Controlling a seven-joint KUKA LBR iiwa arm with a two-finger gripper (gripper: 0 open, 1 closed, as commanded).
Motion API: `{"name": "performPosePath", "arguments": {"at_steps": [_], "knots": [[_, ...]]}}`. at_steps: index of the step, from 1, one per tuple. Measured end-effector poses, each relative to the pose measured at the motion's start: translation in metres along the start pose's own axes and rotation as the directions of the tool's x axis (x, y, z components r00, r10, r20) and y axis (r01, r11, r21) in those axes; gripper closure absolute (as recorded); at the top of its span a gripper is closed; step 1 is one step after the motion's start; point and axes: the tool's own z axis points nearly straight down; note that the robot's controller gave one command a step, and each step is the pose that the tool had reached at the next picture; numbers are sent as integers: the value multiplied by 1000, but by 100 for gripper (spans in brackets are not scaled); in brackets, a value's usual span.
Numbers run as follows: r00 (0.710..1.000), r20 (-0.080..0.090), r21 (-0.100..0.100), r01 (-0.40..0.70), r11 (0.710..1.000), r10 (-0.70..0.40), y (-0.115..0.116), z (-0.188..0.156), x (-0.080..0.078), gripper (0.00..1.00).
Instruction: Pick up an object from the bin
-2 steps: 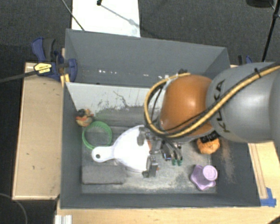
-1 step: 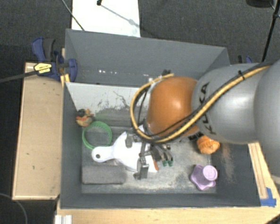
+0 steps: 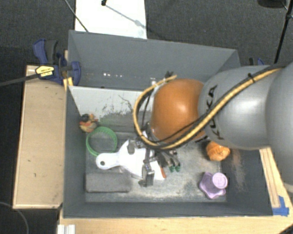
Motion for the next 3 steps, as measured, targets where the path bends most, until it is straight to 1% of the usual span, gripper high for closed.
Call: {"name": "performPosePath", "arguments": {"at_steps": [1, 2, 3], "knots": [[995, -3, -1, 101, 995, -101, -20, -23, 9, 0], [981, 3, 0, -195, 981, 195, 6, -11, -7, 0], [977, -6, 2, -212, 977, 212, 13, 45, -8, 100]]}}
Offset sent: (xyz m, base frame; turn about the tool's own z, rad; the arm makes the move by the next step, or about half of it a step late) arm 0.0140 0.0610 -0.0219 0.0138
